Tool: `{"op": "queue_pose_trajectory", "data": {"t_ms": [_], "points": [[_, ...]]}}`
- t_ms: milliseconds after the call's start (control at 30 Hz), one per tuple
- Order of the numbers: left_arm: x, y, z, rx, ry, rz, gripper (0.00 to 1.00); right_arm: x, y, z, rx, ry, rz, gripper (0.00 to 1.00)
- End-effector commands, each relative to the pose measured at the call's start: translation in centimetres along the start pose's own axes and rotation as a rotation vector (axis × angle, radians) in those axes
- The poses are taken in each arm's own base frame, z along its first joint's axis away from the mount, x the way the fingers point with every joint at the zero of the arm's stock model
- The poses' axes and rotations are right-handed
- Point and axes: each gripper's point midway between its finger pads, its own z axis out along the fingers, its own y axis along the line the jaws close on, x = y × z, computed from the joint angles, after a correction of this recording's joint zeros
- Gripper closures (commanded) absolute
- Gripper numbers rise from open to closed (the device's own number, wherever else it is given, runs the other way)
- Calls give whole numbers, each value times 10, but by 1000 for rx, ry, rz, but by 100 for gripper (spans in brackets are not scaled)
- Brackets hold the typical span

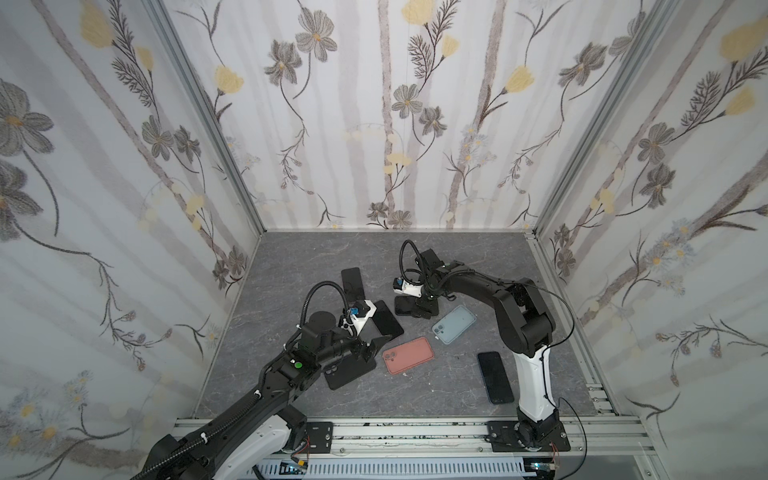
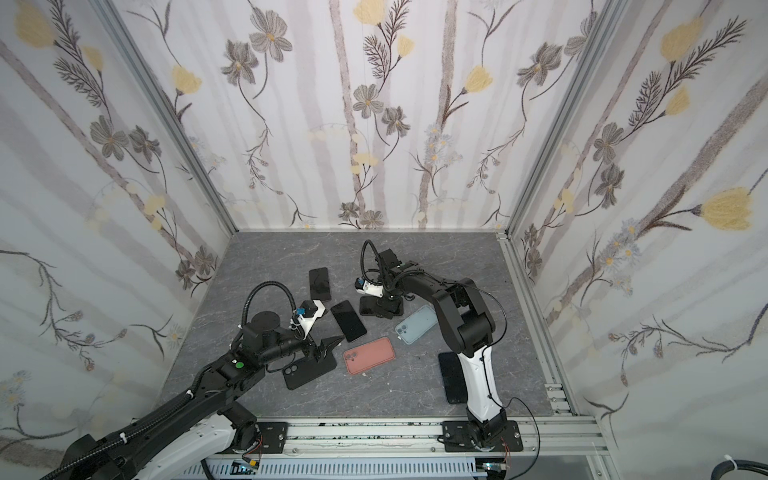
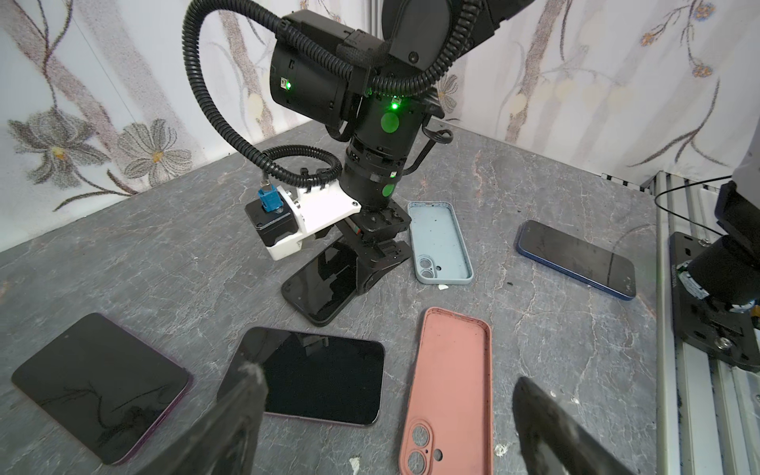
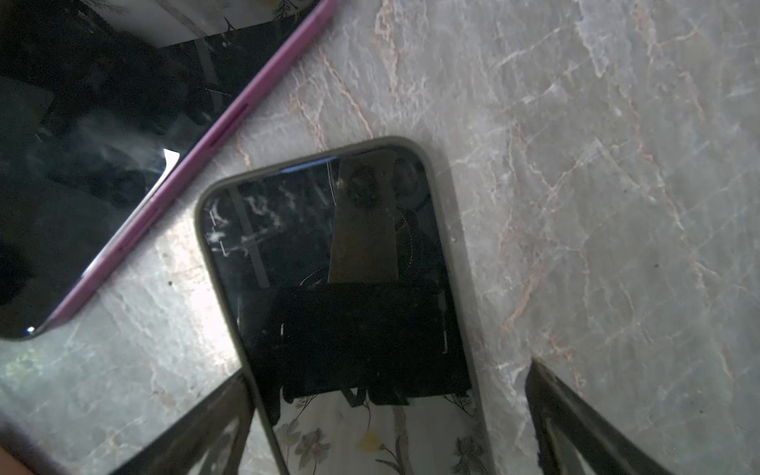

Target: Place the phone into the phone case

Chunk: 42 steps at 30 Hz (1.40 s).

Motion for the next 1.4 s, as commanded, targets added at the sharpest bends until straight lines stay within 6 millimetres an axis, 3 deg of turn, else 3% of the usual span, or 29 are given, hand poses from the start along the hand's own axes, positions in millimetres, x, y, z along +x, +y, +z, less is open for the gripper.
{"op": "queue_pose_trajectory", "data": {"t_ms": [0, 333, 567, 800, 967, 1167, 1367], "points": [[-5, 2, 1, -9, -21, 16, 6, 12, 6, 8, -45, 73, -7, 0], [-3, 4, 1, -27, -17, 19, 6, 21, 7, 20, -99, 149, 14, 14], [-2, 5, 2, -29, -16, 19, 6, 30, -2, 29, -66, 197, 61, 21], [0, 6, 3, -38, -10, 18, 6, 41, -43, 28, 26, 202, 225, 24], [1, 8, 4, -49, -6, 17, 6, 58, -85, 20, 106, 182, 402, 24], [2, 11, 5, -64, 0, 20, 6, 91, -138, 11, 226, 166, 644, 25], [6, 14, 7, -78, 17, 13, 6, 132, -178, 2, 347, 190, 859, 25]]}}
